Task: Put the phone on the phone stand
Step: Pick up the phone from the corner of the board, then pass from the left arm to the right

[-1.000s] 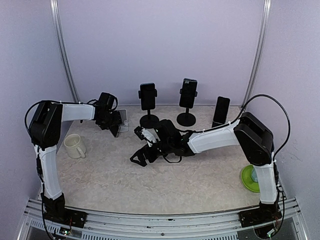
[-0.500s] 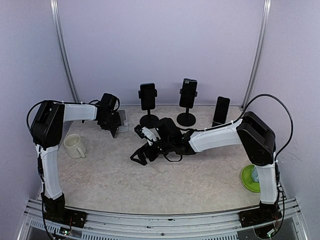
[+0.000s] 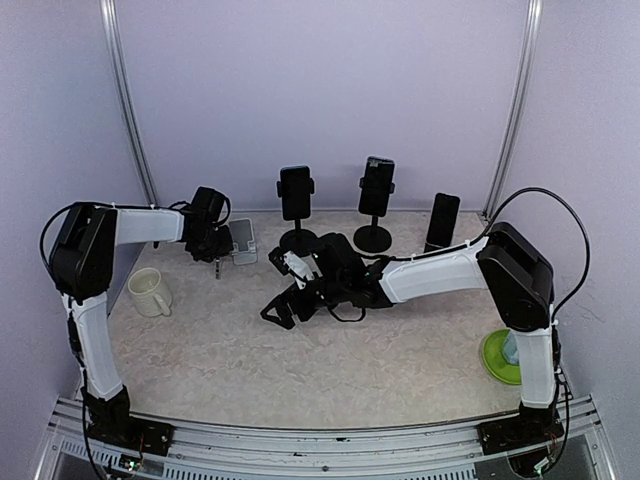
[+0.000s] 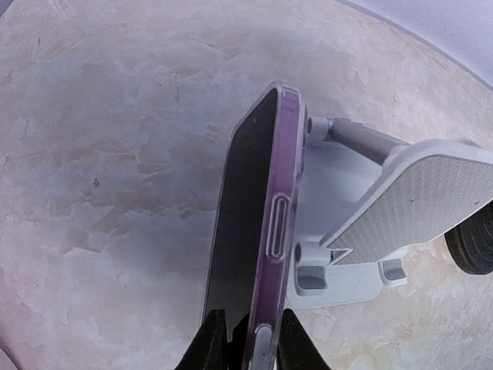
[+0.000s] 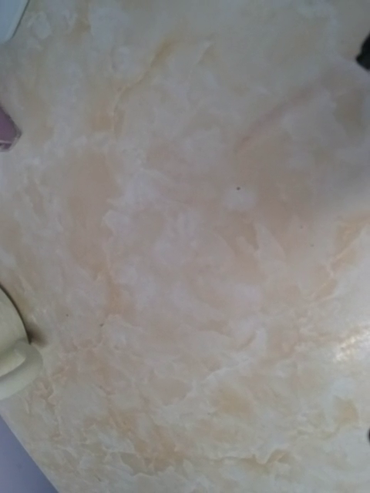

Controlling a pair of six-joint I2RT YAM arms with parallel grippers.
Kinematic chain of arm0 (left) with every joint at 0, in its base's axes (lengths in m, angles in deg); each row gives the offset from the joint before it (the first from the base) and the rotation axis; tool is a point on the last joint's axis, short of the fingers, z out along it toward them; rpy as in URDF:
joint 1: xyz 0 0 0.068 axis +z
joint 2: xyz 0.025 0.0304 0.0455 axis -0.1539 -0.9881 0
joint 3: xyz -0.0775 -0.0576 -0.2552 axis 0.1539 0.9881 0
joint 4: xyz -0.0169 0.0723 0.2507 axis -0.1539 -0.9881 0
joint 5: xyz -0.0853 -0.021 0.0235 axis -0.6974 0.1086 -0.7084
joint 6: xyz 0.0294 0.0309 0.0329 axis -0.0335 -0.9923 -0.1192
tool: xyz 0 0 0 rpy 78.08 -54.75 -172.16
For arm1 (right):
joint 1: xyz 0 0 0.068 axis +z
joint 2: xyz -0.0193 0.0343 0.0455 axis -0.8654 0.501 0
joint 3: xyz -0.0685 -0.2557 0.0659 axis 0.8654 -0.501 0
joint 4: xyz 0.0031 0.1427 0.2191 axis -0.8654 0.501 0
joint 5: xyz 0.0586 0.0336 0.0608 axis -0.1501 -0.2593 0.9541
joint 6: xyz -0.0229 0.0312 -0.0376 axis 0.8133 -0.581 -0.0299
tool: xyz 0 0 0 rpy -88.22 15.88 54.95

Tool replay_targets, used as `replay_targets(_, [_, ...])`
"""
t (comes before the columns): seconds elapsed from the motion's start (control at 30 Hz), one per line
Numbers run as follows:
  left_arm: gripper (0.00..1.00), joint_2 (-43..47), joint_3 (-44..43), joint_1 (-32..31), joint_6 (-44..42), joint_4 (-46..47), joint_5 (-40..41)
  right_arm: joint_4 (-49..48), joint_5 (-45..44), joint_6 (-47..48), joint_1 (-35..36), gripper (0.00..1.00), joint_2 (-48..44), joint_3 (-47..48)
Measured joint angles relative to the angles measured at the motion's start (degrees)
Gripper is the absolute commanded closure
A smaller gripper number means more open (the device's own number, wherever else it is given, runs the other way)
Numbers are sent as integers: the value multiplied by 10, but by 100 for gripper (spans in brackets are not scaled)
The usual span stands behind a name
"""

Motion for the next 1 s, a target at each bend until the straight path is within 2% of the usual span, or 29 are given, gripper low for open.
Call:
replay_targets(0.27, [100,34,40,13,6,1,2,0,0,0,0,0,0,0])
replay_targets(0.47, [100,49,63,13,21,12,4,3,1,14,0,0,0,3])
replay_targets(0.67, [100,91,91,4,70,-17,26,-11,-38,93,16,0,-5,-5])
replay_targets(0.83, [100,167,129,-43,136,-40,54,-70,-74,152,27,0,-22,-43])
replay_targets(1.0, [100,247,174,-120,222,-45,73,-133,-108,202,41,2,-24,-57])
